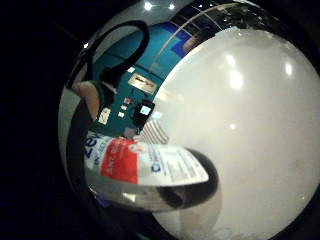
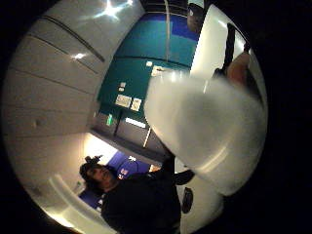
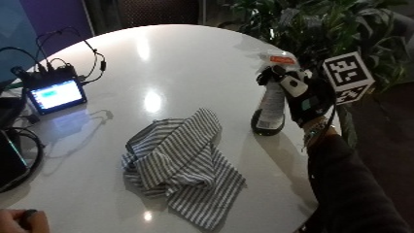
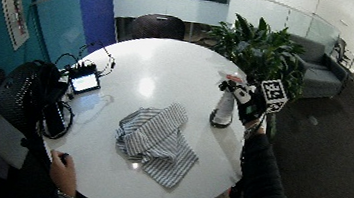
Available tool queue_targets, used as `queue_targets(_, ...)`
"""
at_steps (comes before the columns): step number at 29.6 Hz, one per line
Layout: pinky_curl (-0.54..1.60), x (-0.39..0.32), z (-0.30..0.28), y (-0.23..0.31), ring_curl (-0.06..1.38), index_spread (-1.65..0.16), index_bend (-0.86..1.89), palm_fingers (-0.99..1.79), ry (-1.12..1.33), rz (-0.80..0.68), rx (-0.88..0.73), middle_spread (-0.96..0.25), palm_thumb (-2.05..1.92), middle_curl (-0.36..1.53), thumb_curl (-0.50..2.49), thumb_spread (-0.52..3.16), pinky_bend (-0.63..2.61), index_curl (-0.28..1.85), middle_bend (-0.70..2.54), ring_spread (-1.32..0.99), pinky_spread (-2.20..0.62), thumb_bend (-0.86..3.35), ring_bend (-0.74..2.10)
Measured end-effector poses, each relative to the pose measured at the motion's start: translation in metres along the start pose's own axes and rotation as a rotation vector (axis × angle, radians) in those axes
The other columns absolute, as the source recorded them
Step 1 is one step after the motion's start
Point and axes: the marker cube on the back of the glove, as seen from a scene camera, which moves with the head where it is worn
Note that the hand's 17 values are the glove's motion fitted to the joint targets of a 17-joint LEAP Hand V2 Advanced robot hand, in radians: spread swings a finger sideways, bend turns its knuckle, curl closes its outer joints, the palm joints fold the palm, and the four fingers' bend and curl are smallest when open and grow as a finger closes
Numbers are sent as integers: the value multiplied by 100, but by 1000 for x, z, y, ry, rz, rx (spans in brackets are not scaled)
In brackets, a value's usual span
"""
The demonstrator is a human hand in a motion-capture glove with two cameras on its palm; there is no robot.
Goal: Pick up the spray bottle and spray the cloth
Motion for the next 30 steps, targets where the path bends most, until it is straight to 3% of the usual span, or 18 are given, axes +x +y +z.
queue_targets(8,32,-1,13,4,41,-29,17,145,120,-150,244,-22,55,44,26,102,37,37,46,-20,-21,-6,57)
queue_targets(12,34,-13,10,2,42,-28,19,147,212,-192,274,-23,54,46,25,106,40,38,51,-21,-26,-3,61)
queue_targets(22,36,-69,11,-21,43,-27,22,145,599,-257,-151,-23,53,48,25,112,42,43,57,-23,-31,-2,64)
queue_targets(26,37,-88,27,-18,43,-27,23,144,812,-208,-432,-23,52,48,25,113,42,44,58,-23,-32,-2,64)
queue_targets(30,37,-91,48,-12,43,-27,23,143,998,-173,-604,-23,52,48,24,114,43,45,59,-23,-32,-2,65)
